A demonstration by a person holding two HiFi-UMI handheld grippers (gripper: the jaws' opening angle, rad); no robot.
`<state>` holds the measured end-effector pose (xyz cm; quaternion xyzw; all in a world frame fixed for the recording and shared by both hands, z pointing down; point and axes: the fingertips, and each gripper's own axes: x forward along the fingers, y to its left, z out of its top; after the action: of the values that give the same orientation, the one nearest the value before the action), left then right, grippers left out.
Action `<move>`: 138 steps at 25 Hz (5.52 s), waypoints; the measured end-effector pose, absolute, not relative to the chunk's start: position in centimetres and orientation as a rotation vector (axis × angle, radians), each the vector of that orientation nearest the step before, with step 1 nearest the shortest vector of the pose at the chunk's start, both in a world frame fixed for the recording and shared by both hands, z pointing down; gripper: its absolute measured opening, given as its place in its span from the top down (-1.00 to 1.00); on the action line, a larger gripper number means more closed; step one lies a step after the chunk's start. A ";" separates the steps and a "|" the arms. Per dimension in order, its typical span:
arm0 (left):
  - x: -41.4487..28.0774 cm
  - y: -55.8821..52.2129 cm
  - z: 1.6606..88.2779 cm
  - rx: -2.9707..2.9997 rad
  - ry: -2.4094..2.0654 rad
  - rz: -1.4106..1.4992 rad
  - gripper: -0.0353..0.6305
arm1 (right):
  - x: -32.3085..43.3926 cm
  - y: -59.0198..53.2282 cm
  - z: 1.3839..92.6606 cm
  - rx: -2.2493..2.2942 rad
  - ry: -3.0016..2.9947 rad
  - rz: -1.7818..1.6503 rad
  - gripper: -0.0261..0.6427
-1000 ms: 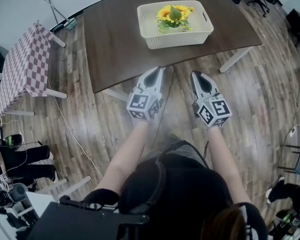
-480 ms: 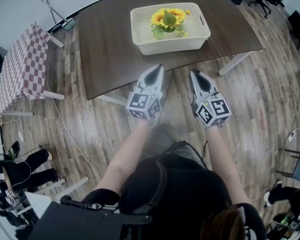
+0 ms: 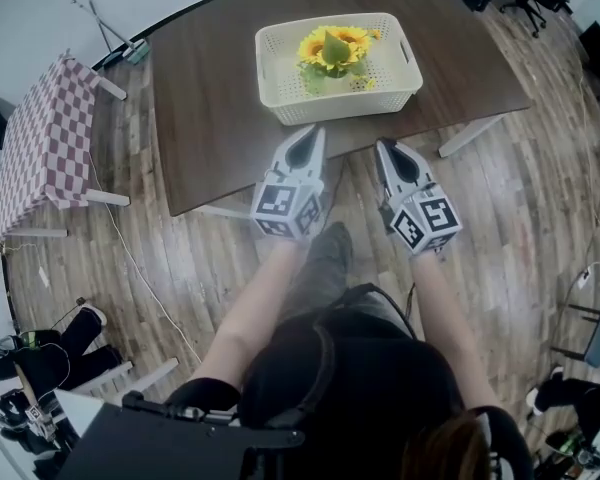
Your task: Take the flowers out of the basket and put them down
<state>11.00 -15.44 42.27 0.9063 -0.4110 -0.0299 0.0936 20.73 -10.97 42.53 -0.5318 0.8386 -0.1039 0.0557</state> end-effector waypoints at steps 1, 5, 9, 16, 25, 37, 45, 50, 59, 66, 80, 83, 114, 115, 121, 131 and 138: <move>11.0 -16.1 42.2 2.681 -1.229 -0.089 0.89 | 21.0 -11.5 42.5 -1.612 2.546 -0.315 0.92; 11.4 -18.6 40.9 2.680 -1.236 -0.111 0.89 | 21.7 -14.1 42.0 -1.599 2.546 -0.315 0.92; 11.8 -21.1 39.1 2.675 -1.218 -0.159 0.89 | 21.5 -16.9 40.9 -1.572 2.553 -0.296 0.92; 11.9 -24.7 37.9 2.656 -1.223 -0.187 0.89 | 21.7 -20.5 39.9 -1.564 2.576 -0.287 0.92; 11.9 -29.1 37.9 2.618 -1.203 -0.170 0.89 | 23.5 -25.0 38.7 -1.628 2.576 -0.305 0.92; 12.4 -34.8 39.3 2.544 -1.181 -0.105 0.85 | 25.4 -30.9 38.4 -1.690 2.580 -0.296 0.92; 12.8 -37.6 42.5 2.438 -1.151 0.000 0.48 | 27.2 -34.7 41.0 -1.791 2.594 -0.446 0.91; 13.1 -38.6 44.0 2.406 -1.128 0.088 0.33 | 27.6 -36.4 43.1 -1.818 2.595 -0.624 0.89; 13.2 -39.3 46.1 2.342 -1.124 0.177 0.27 | 27.4 -37.7 45.9 -1.785 2.667 -0.830 0.60; 13.3 -39.3 47.6 2.300 -1.102 0.213 0.27 | 27.1 -38.4 47.7 -1.713 2.679 -0.981 0.52; 13.8 -40.0 48.2 2.258 -1.077 0.243 0.27 | 25.5 -39.0 48.9 -1.500 2.662 -1.181 0.82; 13.7 -40.0 48.5 2.254 -1.072 0.243 0.27 | 25.5 -39.1 48.8 -1.534 2.670 -1.144 0.89; 14.1 -38.9 48.7 2.220 -0.975 0.234 0.83 | 25.6 -38.5 47.7 -1.604 2.562 -1.082 0.90; 14.1 -38.8 48.6 2.221 -0.976 0.235 0.83 | 25.5 -38.4 47.6 -1.599 2.561 -1.081 0.90; 14.4 -38.3 48.1 2.225 -0.977 0.232 0.85 | 25.4 -37.8 46.9 -1.570 2.568 -1.067 0.90; 14.1 -37.3 46.4 2.256 -0.967 0.197 0.86 | 24.8 -37.0 44.9 -1.551 2.538 -0.995 0.91; 14.4 -36.3 44.9 2.294 -0.998 0.180 0.86 | 24.5 -36.2 43.3 -1.505 2.569 -0.936 0.91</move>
<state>14.43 -36.31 44.93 0.8692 -0.3780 0.0684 0.3113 24.50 -36.19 43.26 -0.4820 0.8232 -0.2998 0.0103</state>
